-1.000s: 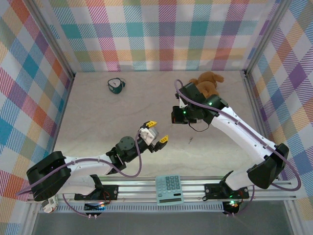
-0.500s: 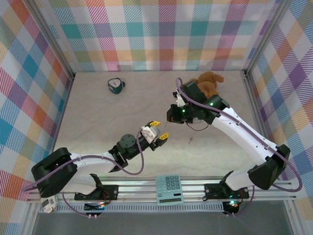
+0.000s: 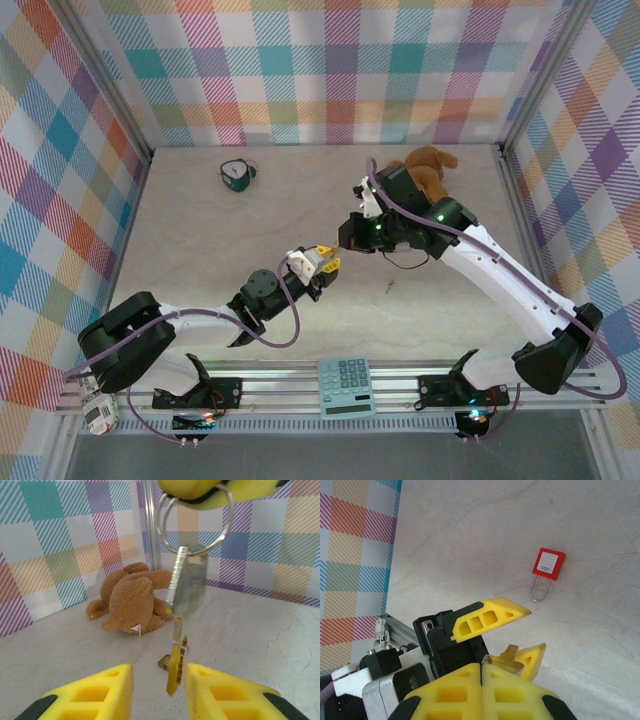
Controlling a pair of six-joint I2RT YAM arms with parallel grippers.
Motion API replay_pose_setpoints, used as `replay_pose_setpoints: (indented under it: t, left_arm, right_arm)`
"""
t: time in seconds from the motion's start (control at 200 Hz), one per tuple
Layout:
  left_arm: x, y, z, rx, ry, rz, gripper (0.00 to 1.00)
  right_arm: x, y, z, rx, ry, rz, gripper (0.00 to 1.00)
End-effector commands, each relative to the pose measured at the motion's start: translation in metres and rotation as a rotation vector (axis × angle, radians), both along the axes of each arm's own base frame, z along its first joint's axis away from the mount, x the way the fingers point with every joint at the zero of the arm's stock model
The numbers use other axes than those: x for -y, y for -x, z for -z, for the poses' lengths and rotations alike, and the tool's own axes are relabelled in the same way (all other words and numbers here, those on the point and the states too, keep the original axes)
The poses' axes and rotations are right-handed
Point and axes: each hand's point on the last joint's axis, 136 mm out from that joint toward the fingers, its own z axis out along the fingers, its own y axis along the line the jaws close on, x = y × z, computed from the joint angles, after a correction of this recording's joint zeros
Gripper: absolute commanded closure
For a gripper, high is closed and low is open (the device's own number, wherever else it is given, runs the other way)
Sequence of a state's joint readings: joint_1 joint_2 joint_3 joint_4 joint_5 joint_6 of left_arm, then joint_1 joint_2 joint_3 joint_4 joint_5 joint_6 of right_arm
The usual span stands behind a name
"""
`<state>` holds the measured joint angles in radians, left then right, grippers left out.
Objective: Unlock with the key
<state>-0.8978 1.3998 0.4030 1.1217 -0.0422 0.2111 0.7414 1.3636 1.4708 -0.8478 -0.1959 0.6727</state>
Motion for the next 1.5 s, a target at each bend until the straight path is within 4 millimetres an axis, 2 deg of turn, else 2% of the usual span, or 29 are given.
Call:
replay_pose_setpoints:
  t: [0.0,0.115,0.46,0.715,0.925,1.05,1.175,1.33,1.38,1.41,1.495]
  left_arm:
    - [0.000,0.000,-0.025,0.043,0.089,0.013,0.70]
    - [-0.001,0.001,-0.027,0.043,0.096,0.019,0.73]
    - [0.000,0.006,-0.024,0.032,0.081,0.050,1.00]
    - [0.000,0.014,-0.019,0.003,0.041,0.083,1.00]
    - [-0.005,0.021,-0.021,-0.026,0.010,0.111,1.00]
    - [-0.005,0.026,-0.018,-0.075,-0.031,0.142,1.00]
    - [-0.007,0.032,-0.017,-0.111,-0.062,0.165,1.00]
    - [-0.013,0.040,-0.018,-0.165,-0.086,0.191,1.00]
    - [-0.016,0.042,-0.017,-0.191,-0.090,0.194,1.00]
    - [-0.018,0.042,-0.016,-0.219,-0.088,0.196,1.00]
    - [-0.022,0.042,-0.016,-0.297,-0.079,0.228,1.00]
  right_arm:
    - [0.000,0.004,-0.002,0.007,-0.016,-0.002,0.95]
    - [0.000,0.004,0.003,0.002,-0.006,0.000,0.95]
    - [0.007,-0.006,0.006,0.034,0.037,0.035,0.96]
    - [0.009,-0.018,0.016,0.047,0.066,0.048,0.96]
    - [0.004,-0.020,0.019,0.045,0.041,0.026,0.94]
    - [0.000,-0.019,0.014,0.058,0.012,0.006,0.87]
    - [0.005,-0.021,0.005,0.105,0.008,0.006,0.76]
    - [0.020,-0.028,-0.014,0.280,-0.010,0.009,0.70]
    - [0.022,-0.027,-0.023,0.392,-0.041,-0.021,0.53]
    - [0.023,-0.025,-0.017,0.437,-0.040,-0.049,0.42]
    - [0.040,-0.031,0.008,0.500,0.044,-0.006,0.34]
